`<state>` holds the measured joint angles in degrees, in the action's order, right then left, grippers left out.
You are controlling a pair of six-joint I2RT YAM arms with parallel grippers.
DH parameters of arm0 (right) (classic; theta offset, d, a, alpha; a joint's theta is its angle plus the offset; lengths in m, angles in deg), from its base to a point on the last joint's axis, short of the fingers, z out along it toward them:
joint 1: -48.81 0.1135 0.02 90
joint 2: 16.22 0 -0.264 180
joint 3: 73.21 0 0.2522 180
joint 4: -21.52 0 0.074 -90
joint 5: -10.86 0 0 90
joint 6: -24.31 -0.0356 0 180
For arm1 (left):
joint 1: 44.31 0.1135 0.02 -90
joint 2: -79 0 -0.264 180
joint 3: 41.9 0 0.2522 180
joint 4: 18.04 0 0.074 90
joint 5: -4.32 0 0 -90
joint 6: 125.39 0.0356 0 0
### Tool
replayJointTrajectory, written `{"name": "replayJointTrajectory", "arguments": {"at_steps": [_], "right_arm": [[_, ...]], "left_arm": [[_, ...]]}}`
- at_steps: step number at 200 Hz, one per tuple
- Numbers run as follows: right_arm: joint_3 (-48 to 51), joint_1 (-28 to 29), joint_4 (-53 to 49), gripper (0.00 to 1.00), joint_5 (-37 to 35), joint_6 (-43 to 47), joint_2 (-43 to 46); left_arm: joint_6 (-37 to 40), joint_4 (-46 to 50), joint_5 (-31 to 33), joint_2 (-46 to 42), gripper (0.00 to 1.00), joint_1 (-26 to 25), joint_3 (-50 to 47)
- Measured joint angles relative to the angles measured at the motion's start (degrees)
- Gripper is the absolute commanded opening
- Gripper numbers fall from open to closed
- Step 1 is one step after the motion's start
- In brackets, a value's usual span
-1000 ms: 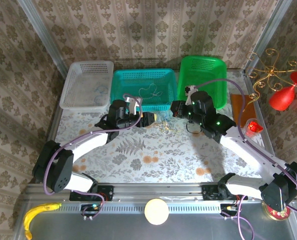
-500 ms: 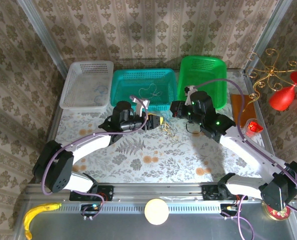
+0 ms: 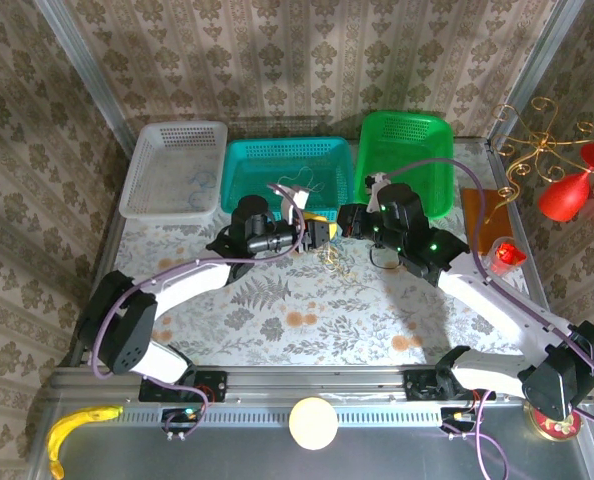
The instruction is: Untangle the cables
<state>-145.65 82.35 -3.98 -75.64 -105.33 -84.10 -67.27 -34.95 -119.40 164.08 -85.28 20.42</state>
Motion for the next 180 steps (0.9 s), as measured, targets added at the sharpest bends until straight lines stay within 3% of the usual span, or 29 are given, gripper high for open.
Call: {"name": "replayJointTrajectory", "arguments": {"at_steps": [71,180], "right_arm": [[0.0,0.5,0.0,0.0,0.0,-0.7,0.0],[0.0,0.5,0.0,0.0,-0.1,-0.8,-0.2]], "left_arm": [[-0.1,-3.3,-0.1,3.7,0.49,-0.3,0.7],[-1.5,-7.1,0.1,2.9,0.58,-0.3,-2.4]]}}
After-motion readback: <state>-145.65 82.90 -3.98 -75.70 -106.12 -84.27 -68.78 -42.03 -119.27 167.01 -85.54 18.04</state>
